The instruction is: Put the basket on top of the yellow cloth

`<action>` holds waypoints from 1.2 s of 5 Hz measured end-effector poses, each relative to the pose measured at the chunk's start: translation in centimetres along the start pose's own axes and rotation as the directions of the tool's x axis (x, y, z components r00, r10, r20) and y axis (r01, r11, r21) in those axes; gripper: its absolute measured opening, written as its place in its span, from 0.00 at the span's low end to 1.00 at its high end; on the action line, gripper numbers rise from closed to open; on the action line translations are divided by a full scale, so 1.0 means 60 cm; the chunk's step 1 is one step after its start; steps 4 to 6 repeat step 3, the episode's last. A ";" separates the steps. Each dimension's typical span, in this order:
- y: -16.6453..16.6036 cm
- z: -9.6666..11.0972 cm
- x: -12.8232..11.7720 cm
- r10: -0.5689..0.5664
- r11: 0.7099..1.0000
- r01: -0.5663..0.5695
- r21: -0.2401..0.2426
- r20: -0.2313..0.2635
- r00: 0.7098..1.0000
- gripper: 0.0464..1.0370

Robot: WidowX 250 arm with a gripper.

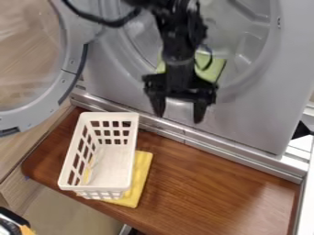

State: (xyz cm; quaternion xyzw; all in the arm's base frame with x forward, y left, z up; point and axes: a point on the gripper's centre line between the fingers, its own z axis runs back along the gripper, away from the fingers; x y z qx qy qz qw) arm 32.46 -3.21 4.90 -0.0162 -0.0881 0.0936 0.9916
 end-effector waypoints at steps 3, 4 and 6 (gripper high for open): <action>-0.035 0.026 0.112 -0.023 0.983 0.009 0.182 0.078 0.997 0.96; -0.035 0.026 0.112 -0.023 0.983 0.009 0.182 0.078 0.997 0.96; -0.035 0.026 0.112 -0.023 0.983 0.009 0.182 0.078 0.997 0.96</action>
